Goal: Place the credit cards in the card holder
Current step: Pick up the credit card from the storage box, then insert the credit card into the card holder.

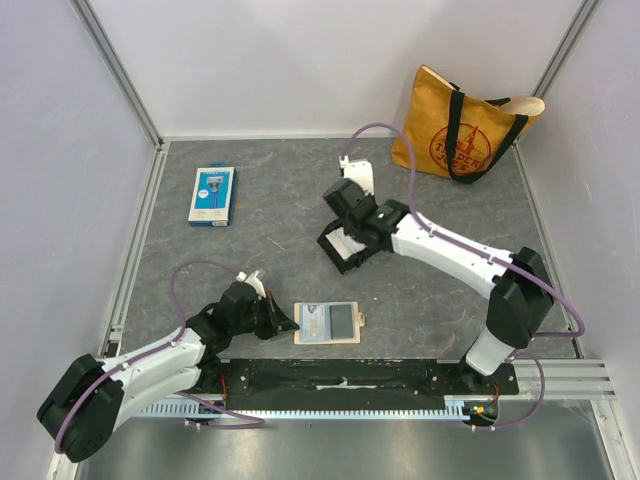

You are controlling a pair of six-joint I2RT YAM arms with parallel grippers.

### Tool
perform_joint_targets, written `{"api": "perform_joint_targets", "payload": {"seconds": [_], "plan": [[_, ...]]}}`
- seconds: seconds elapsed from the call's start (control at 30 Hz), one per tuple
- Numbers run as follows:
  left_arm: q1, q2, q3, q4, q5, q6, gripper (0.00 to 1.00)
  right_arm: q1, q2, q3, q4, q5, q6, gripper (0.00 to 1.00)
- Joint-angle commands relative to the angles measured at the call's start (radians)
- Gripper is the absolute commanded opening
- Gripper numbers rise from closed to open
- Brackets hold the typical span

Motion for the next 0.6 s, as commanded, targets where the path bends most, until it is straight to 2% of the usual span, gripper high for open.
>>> {"api": "perform_joint_targets", "payload": {"seconds": [0.0, 0.13, 0.37, 0.57], "plan": [[-0.001, 0.005, 0.008, 0.023, 0.014, 0.018, 0.02, 0.152, -0.029, 0.013, -0.061, 0.324, 0.225, 0.00], [-0.002, 0.003, 0.014, 0.020, 0.015, 0.020, 0.02, 0.245, -0.037, 0.026, -0.094, 0.400, 0.325, 0.00], [-0.001, 0.011, 0.013, 0.017, 0.004, 0.021, 0.02, 0.311, -0.242, -0.196, 0.187, 0.182, 0.291, 0.00], [-0.001, 0.013, 0.050, -0.007, 0.004, 0.054, 0.02, 0.321, -0.336, -0.305, 0.216, 0.081, 0.345, 0.00]]}}
